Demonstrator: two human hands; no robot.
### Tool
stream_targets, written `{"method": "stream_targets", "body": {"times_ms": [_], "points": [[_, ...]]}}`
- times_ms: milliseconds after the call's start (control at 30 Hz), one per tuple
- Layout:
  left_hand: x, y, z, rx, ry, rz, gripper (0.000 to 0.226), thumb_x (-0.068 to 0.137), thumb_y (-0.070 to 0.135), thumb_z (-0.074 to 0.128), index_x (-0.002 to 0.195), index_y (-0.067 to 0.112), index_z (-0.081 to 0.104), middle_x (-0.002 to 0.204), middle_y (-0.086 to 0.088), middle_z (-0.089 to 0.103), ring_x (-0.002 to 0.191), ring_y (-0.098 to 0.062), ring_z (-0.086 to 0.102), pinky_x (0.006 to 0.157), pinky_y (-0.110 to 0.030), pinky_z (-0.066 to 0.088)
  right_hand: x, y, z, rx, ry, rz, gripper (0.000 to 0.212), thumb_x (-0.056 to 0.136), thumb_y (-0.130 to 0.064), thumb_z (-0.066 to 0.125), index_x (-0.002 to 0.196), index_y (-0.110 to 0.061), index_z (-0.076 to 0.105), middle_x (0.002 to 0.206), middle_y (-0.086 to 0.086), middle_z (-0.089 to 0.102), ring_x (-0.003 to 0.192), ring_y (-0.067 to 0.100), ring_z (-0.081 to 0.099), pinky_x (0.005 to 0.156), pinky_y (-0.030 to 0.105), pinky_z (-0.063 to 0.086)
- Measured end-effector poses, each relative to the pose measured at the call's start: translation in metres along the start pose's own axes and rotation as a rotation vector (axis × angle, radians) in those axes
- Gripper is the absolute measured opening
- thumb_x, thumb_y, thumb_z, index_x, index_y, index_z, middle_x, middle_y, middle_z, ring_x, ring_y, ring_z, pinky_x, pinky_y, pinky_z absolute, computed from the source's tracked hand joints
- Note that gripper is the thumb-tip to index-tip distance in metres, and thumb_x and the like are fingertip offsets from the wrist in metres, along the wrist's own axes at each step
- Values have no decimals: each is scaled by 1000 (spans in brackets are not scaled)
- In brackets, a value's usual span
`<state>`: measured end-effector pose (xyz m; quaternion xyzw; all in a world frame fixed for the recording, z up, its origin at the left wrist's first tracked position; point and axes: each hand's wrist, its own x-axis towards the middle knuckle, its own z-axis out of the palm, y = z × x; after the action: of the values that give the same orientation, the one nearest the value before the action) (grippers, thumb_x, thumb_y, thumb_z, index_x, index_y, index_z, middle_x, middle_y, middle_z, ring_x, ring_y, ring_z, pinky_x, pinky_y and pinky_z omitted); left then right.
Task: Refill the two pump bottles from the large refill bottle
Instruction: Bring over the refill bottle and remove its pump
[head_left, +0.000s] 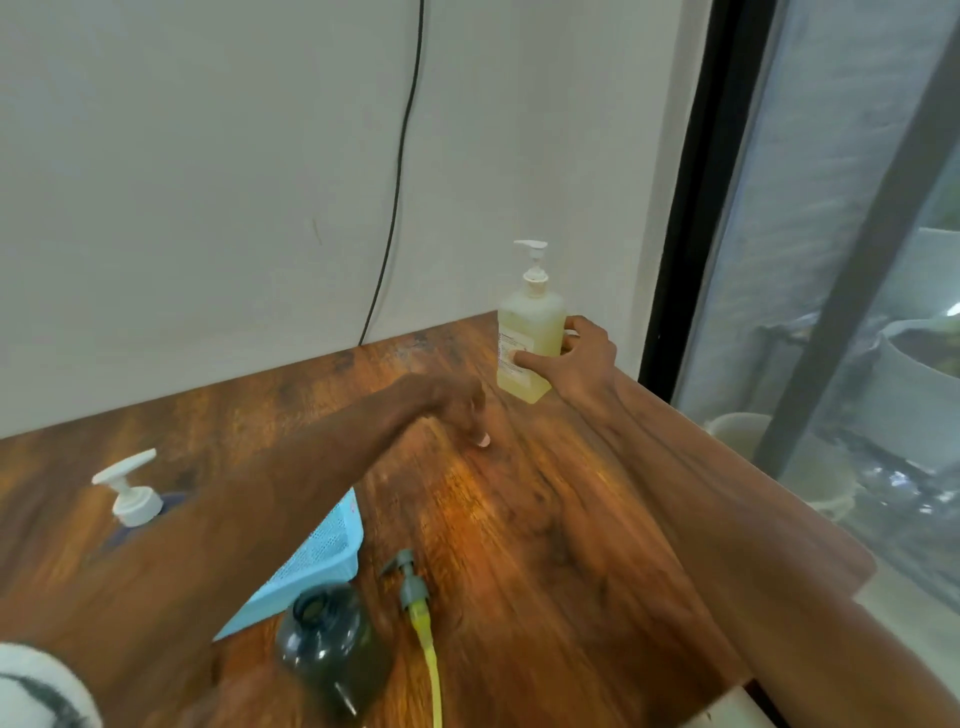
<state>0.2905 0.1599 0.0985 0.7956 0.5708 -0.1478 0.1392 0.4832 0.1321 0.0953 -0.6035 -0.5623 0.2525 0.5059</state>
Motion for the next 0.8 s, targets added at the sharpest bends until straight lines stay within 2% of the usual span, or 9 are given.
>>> {"method": "stream_targets", "body": {"times_ms": [67, 167, 233, 333, 500, 600, 700, 733, 800], "points": [[-27, -1, -5, 4, 43, 46, 62, 83, 53, 78, 132, 18, 60, 127, 1, 64, 108, -19, 61, 99, -41, 52, -26, -9, -14, 10, -13, -21, 76, 63, -31, 95, 128, -11, 61, 119, 0, 70, 94, 9, 62, 63, 8, 41], [-84, 4, -18, -16, 176, 116, 13, 91, 35, 76, 91, 26, 67, 83, 14, 59, 76, -5, 56, 70, -21, 44, -66, -19, -30, 58, -58, -32, 77, 62, -29, 96, 128, -15, 60, 110, -7, 66, 93, 7, 63, 70, 11, 47], [-113, 5, -23, -70, 257, 165, 8, 91, 30, 76, 88, 24, 71, 83, 13, 65, 79, -8, 63, 70, -22, 49, -92, -24, -38, 70, -91, -29, 85, 57, -37, 97, 130, -20, 58, 114, -8, 67, 97, 5, 66, 82, 25, 57], [-146, 3, -19, -189, 301, 205, 24, 89, 25, 76, 112, 21, 74, 105, 9, 72, 94, -5, 68, 88, -26, 55, -133, -32, -46, 63, -67, -48, 87, 54, -40, 98, 129, -21, 59, 119, -5, 69, 101, 8, 67, 88, 37, 60], [-200, 19, -5, -307, 455, 172, 25, 84, 30, 79, 109, 28, 76, 104, 12, 76, 97, -4, 70, 95, -36, 59, -195, -36, -55, -10, -15, -113, 84, 57, -45, 95, 127, -13, 63, 127, -1, 70, 106, 12, 69, 84, 32, 61], [-243, 38, 9, -344, 557, 158, 23, 88, 27, 77, 110, 23, 77, 105, 10, 76, 97, -4, 69, 91, -28, 58, -223, -34, -61, -34, -35, -147, 80, 57, -48, 93, 125, -14, 65, 123, -3, 71, 101, 6, 69, 76, 22, 60], [-280, 50, 30, -388, 719, 93, 8, 90, 28, 74, 98, 31, 75, 86, 24, 67, 81, 6, 62, 67, -6, 44, -252, -33, -63, -42, -52, -143, 75, 59, -41, 95, 124, -15, 65, 120, -5, 72, 94, 0, 65, 65, 9, 51], [-291, 52, 38, -414, 770, 65, 8, 90, 29, 73, 96, 35, 74, 82, 26, 63, 78, 7, 60, 65, -6, 42, -260, -31, -62, -48, -51, -132, 75, 60, -40, 95, 124, -15, 65, 120, -4, 72, 94, 0, 65, 65, 8, 49], [-309, 51, 60, -492, 838, 33, 9, 90, 28, 73, 92, 37, 71, 84, 27, 60, 80, 5, 59, 76, -14, 47, -274, -28, -58, -38, -57, -111, 75, 60, -38, 95, 125, -16, 64, 123, -2, 71, 98, 2, 66, 66, 10, 52]]}}
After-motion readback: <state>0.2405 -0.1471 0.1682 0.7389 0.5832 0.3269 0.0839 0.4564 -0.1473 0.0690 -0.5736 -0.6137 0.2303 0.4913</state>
